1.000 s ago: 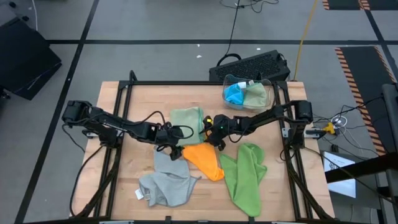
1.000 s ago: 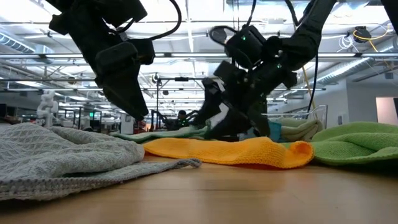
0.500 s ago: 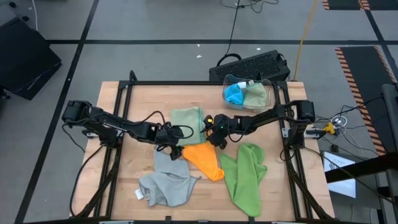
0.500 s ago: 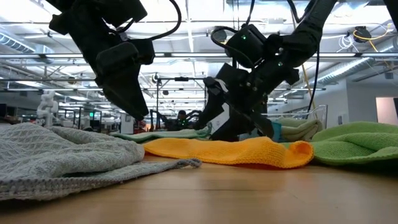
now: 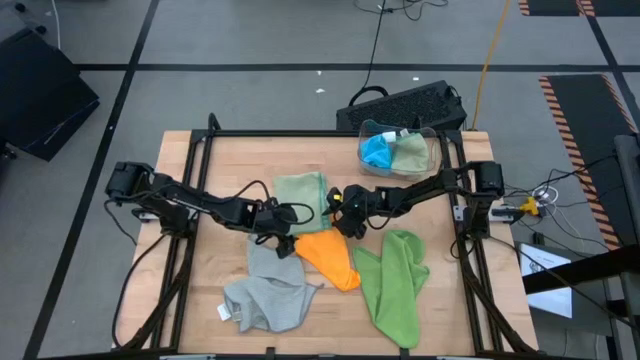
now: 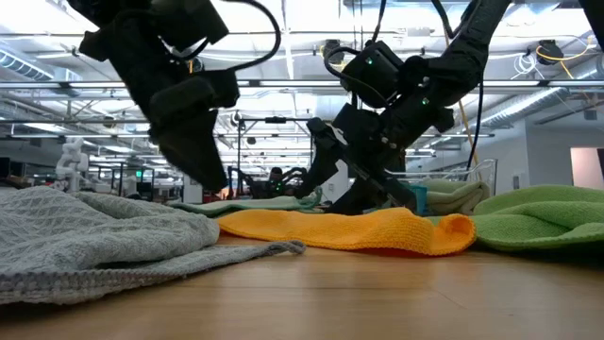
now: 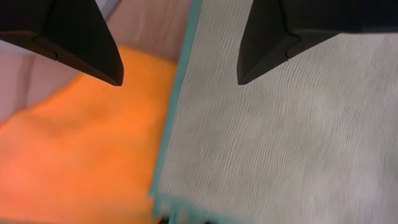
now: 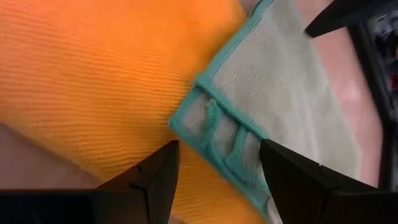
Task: Fold microfiber towels
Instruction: Fold the light green microfiber towel
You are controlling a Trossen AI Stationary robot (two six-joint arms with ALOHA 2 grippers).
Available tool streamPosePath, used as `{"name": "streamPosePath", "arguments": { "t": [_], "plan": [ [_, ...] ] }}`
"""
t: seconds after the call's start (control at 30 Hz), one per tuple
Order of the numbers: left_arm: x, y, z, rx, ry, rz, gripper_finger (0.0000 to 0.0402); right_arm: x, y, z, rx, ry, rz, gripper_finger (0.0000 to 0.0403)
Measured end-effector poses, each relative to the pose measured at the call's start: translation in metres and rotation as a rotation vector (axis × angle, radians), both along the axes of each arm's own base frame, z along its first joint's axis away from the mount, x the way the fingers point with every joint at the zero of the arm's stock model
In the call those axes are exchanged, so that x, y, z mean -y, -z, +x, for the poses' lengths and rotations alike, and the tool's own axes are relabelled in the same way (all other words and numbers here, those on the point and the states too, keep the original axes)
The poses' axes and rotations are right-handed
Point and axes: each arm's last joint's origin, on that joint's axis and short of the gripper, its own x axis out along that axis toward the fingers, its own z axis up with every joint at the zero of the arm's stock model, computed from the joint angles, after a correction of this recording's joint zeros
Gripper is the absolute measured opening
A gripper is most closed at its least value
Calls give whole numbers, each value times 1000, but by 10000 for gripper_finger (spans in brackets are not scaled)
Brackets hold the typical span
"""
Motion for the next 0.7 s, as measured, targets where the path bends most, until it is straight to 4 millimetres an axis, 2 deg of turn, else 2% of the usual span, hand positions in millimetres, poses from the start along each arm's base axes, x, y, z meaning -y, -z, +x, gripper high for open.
{"name": "streamPosePath", "arguments": {
  "t": [0.17, 0.37, 0.57, 0.7],
  "plan": [
    [0, 2, 2, 0, 0, -7, 312, -4, 1, 5, 61, -45, -12, 215],
    [1, 2, 2, 5, 4, -13, 312, -6, 8, 6, 37, -32, 17, 214],
    [1, 2, 2, 4, 4, -13, 312, -8, -6, 10, 130, -7, 38, 214],
    [1, 2, 2, 4, 4, -13, 312, -8, -9, 13, 129, 21, 74, 214]
  ]
}}
